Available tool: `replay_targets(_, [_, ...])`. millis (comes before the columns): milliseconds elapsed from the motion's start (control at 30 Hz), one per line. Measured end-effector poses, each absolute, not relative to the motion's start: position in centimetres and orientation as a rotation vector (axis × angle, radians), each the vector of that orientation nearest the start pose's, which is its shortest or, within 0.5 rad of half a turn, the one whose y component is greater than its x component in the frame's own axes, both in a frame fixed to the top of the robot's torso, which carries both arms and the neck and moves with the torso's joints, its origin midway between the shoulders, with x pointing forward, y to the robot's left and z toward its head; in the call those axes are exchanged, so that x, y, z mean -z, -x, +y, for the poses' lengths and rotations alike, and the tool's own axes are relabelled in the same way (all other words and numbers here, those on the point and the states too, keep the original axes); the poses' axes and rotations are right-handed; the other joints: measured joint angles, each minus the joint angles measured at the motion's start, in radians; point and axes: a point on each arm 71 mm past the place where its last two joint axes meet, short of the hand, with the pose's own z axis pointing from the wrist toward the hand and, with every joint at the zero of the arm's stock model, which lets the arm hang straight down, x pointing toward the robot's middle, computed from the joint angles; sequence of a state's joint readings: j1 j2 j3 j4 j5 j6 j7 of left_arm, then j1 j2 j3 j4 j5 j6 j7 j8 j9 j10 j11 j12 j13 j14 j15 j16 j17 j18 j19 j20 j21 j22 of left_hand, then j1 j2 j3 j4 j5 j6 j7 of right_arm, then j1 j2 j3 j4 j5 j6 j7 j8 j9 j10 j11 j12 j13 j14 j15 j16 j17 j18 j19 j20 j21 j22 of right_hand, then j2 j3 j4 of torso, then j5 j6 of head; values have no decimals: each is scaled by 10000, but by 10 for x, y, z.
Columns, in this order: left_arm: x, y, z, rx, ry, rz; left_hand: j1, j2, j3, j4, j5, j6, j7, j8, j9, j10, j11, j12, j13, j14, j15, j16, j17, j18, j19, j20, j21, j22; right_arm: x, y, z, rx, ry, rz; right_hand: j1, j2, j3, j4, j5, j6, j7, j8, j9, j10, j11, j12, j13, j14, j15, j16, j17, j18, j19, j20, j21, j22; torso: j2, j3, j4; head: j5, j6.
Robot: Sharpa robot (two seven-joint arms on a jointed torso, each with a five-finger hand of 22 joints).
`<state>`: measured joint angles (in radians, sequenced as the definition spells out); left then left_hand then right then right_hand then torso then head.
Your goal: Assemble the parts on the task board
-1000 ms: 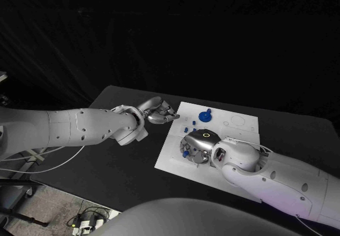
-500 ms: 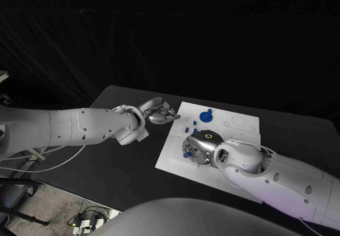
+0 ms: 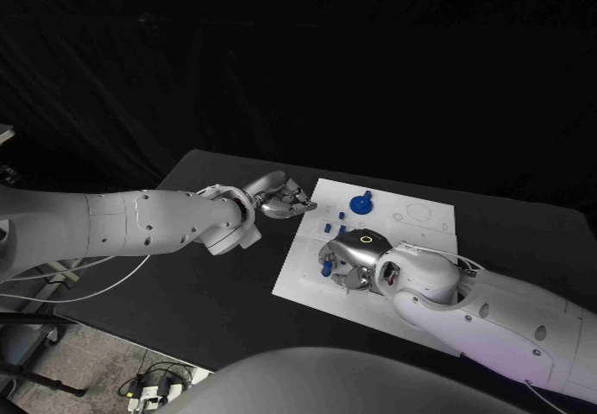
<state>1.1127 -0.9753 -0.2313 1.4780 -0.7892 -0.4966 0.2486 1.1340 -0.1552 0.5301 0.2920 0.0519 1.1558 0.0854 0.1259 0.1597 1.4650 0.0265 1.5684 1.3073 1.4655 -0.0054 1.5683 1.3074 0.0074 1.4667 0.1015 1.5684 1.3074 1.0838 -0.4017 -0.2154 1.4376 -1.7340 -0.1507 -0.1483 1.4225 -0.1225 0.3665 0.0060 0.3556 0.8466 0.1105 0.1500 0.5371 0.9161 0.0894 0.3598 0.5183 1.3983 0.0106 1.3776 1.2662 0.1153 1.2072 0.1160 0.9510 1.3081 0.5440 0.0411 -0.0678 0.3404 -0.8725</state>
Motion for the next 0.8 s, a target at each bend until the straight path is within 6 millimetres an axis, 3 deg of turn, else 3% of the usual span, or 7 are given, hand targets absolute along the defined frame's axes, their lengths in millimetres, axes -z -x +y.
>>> replay_targets(100, [277,-439,288,8808,4567,17274,39,39,0,0,0,0,0,0,-10,0,0,0,0,0,0,0,0,1,0,0,0,0,292,-397,-1,-7963,7565,18331,-41,-41,9,9,-138,-158,-133,-213,-189,-273,92,-78,0,-57,16,-61,-102,1,-107,2,-172,0,0,0,-1,5,0])
replay_targets(500, [278,-439,287,8828,4576,17394,81,81,57,0,0,0,0,0,-9,0,0,0,0,0,0,0,-1,0,0,0,0,0,293,-397,-3,-7840,7571,18436,-171,-93,9,9,-400,-672,-261,-705,-667,-917,213,-78,49,-197,125,-61,-224,1,-215,109,-402,-2,0,0,-5,-35,0])
replay_targets(700, [279,-439,286,8830,4585,17453,81,81,57,0,0,0,0,0,-9,0,0,0,8,0,0,0,-1,0,0,0,0,0,293,-398,-6,-7878,7440,18328,-223,-40,6,12,-505,-724,-313,-731,-848,-1379,282,-77,99,-241,152,-61,-309,0,-322,144,-568,-3,-1,0,-5,-38,0])
replay_targets(800, [279,-439,286,8831,4588,17476,81,81,57,0,0,0,0,0,-8,0,0,0,7,0,0,0,-1,0,0,0,0,0,291,-398,-9,-7975,7292,18170,-224,-40,-127,-3,-560,-1074,-407,-846,-1065,-1926,352,-77,107,-506,191,-236,-525,159,-567,199,-920,-3,-1,1,0,-37,0])
